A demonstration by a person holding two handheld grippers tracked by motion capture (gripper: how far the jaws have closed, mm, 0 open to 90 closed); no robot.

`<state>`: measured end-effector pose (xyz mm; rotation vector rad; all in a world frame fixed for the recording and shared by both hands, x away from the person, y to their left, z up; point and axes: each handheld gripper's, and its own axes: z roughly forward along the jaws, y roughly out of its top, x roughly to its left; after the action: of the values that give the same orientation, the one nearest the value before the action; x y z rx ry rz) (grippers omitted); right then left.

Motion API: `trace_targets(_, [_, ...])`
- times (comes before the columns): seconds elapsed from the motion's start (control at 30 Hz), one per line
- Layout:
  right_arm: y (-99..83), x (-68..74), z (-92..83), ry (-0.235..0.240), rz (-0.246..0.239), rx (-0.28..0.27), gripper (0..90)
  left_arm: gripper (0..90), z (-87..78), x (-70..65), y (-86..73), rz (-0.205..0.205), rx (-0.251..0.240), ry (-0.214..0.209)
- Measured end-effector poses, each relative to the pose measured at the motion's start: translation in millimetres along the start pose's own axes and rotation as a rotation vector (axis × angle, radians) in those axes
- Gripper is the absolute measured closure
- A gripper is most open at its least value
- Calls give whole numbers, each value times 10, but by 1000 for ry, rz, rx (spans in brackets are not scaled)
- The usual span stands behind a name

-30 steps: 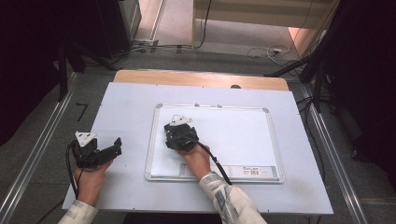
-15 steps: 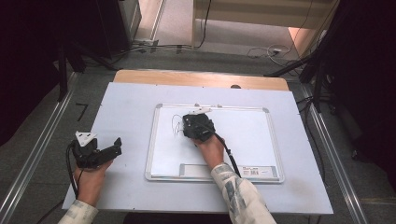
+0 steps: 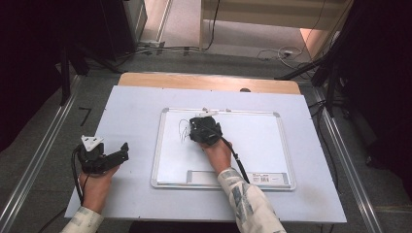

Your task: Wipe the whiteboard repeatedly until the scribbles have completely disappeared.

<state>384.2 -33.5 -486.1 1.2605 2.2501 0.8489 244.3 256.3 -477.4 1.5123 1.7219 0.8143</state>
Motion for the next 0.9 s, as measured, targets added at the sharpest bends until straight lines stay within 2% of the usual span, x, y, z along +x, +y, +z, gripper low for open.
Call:
trace_targets(0.37, [56, 378, 36, 50, -61, -10, 383, 78, -7, 15, 1, -2, 0, 0])
trace_targets(0.57, [77, 540, 49, 79, -75, -13, 382, 78, -7, 16, 1, -2, 1, -1])
trace_targets(0.7, [98, 561, 72, 86, -74, -18, 383, 78, -7, 20, -2, -2, 1, -1])
trace_targets(0.9, [145, 476, 119, 85, -64, -19, 383, 78, -13, 39, -11, -7, 5, 3])
